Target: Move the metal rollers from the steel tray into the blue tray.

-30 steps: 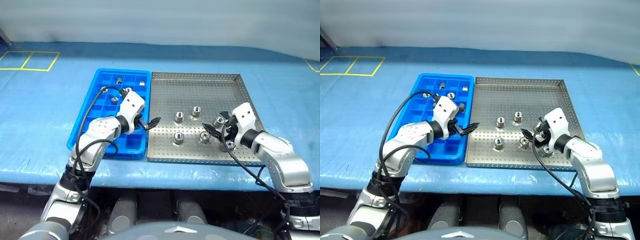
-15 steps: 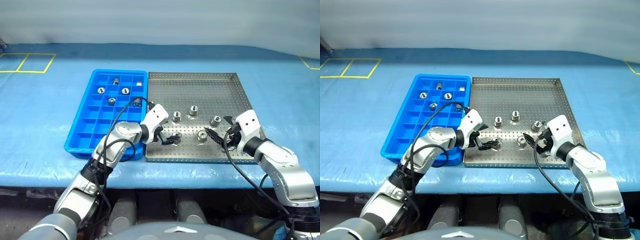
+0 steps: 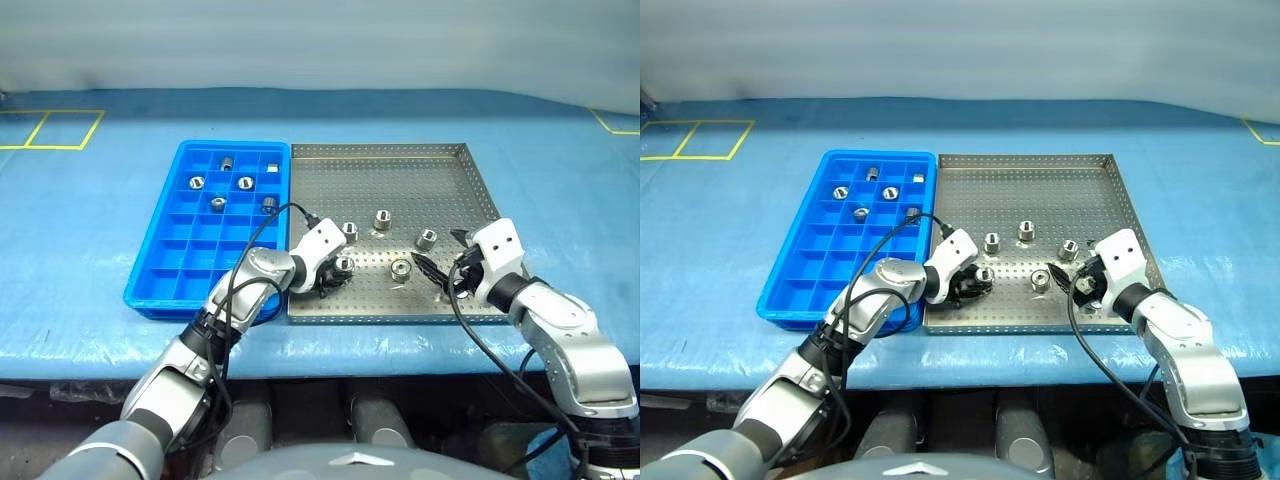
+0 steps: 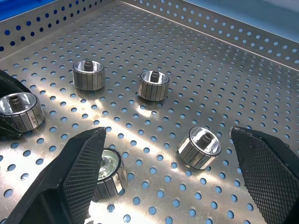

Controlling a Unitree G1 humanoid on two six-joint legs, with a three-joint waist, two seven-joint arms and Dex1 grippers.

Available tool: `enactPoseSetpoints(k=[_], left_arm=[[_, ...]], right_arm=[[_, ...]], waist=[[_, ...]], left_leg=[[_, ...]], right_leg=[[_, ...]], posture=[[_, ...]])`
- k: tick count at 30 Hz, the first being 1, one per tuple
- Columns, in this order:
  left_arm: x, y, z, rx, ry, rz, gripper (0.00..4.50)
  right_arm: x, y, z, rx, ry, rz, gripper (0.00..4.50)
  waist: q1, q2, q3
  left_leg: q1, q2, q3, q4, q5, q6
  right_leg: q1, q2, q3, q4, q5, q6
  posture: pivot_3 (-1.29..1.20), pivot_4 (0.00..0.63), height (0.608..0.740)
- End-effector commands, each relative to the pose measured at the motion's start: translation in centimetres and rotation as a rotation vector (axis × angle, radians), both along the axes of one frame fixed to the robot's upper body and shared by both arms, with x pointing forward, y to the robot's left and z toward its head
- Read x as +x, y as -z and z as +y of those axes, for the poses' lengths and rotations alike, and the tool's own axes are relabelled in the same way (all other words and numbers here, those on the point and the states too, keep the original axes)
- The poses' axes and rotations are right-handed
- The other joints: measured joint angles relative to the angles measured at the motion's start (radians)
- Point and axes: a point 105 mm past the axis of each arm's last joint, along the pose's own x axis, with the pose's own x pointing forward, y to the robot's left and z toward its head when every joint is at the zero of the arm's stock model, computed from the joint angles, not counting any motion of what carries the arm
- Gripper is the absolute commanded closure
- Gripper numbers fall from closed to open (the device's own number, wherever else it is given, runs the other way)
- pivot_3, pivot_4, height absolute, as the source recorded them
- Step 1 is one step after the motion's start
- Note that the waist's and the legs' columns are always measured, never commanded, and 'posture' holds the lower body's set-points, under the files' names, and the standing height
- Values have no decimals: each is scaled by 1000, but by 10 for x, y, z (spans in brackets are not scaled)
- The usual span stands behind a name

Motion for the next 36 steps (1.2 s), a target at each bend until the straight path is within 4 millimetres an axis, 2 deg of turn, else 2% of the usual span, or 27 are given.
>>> enactPoseSetpoints(k=[1,5,10,11,14,16,18,20,26,33,36], left_arm=[[-1,-35,-4,-146,12,-66,2821],[1,-69,5,-302,-32,-109,2821],[3,-97,40,-339,-134,-209,2821],[6,-99,50,-324,-182,-229,2821],[27,-99,103,-230,-532,-286,2821],[32,-97,128,-194,-700,-291,2821],[33,-91,164,-111,-908,-315,2821],[31,-86,182,-77,-1037,-312,2821],[34,-62,187,14,-1130,-271,2821],[42,-54,200,38,-1220,-276,2821],[43,-58,199,27,-1241,-294,1833]], right_arm=[[1,-5,11,11,-54,-18,0],[-3,-2,30,44,-156,11,0],[-12,-5,62,118,-325,24,0],[-14,-9,69,142,-363,16,0],[-23,-20,87,220,-465,-2,0],[-22,-20,88,216,-467,-1,0],[-18,-18,86,201,-446,4,0],[-17,-17,84,192,-434,4,0],[-14,-19,85,182,-430,-9,0],[-10,-21,80,172,-392,-26,0],[-9,-20,79,164,-375,-27,0]], waist=[[-3,0,0],[0,0,0],[3,0,0],[5,0,0],[15,0,0],[22,0,0],[32,0,0],[41,-1,0],[65,-1,0],[65,-1,0],[66,-1,0]], left_leg=[[0,0,0,0,0,0],[-1,0,0,0,0,0],[1,0,0,0,0,0],[1,0,0,0,0,0],[1,0,-1,0,0,0],[1,0,-1,0,0,0],[1,0,-2,1,0,0],[1,0,-2,1,0,0],[0,-1,-3,1,0,0],[1,-1,-2,1,0,0],[0,-1,-2,1,0,0]], right_leg=[[0,0,0,0,0,0],[-1,0,0,0,0,0],[1,0,0,0,0,0],[1,0,0,0,0,0],[1,0,0,0,0,0],[1,0,0,0,0,1],[2,0,-1,0,1,1],[2,0,-1,-1,1,1],[2,0,-2,-1,1,1],[2,0,-2,0,1,1],[2,0,-2,-1,1,1]], posture=[[2,150,740],[23,150,740],[61,150,740],[65,150,740],[87,150,740],[92,150,740],[99,150,740],[102,150,740],[102,150,740],[98,150,740],[88,150,740]])
